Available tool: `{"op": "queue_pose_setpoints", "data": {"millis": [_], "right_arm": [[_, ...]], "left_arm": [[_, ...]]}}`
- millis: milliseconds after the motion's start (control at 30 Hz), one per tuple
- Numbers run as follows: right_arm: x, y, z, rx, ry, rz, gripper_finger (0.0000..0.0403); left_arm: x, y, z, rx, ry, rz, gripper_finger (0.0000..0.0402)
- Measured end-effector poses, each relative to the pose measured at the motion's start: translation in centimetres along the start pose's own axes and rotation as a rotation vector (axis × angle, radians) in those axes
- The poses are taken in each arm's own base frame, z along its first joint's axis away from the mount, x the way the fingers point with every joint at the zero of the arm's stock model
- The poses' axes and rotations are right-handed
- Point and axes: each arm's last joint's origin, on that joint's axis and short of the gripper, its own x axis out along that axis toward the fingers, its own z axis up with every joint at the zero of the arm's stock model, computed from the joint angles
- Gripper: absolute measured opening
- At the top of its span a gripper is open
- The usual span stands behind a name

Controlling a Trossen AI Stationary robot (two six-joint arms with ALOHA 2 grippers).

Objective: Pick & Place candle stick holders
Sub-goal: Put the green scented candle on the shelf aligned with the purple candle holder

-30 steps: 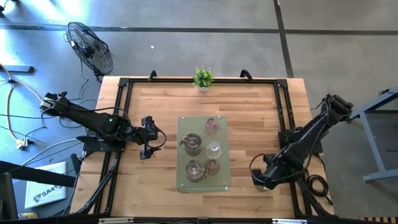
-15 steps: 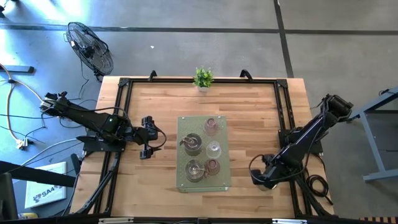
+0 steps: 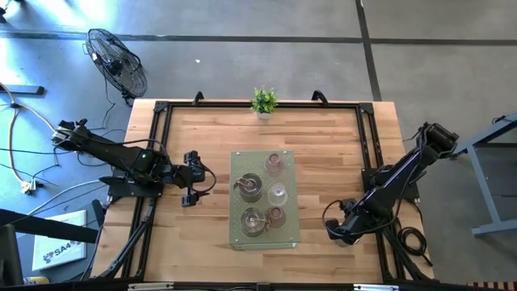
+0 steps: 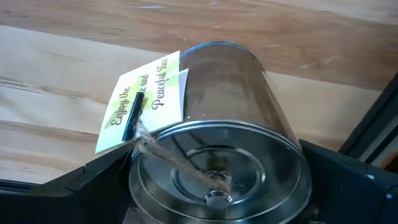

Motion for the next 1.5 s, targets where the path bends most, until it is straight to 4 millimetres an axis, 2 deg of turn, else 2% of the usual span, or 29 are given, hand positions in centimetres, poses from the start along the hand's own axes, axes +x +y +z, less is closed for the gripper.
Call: {"op": "queue_pose_setpoints", "data": {"millis": [633,800,933,1500], "right_arm": [[0.4,0.5,-0.1,-0.213,-0.044,0.048,0.0400],[1.0,0.7,0.0,-0.222,-0.064,0.038,0.0399],[1.6,1.0,0.0,-0.146,-0.096,0.049,0.0400],[1.7,1.0,-0.5,-0.115,-0.046,0.050,0.0397]], "left_arm": [[0.0,0.0,0.0,0.000,0.000,0.000,0.0396],[0.0,0.0,0.0,0.000,0.000,0.000,0.0396],[0.0,0.0,0.0,0.000,0.000,0.000,0.0396],[0.0,0.0,0.0,0.000,0.000,0.000,0.0396]]}}
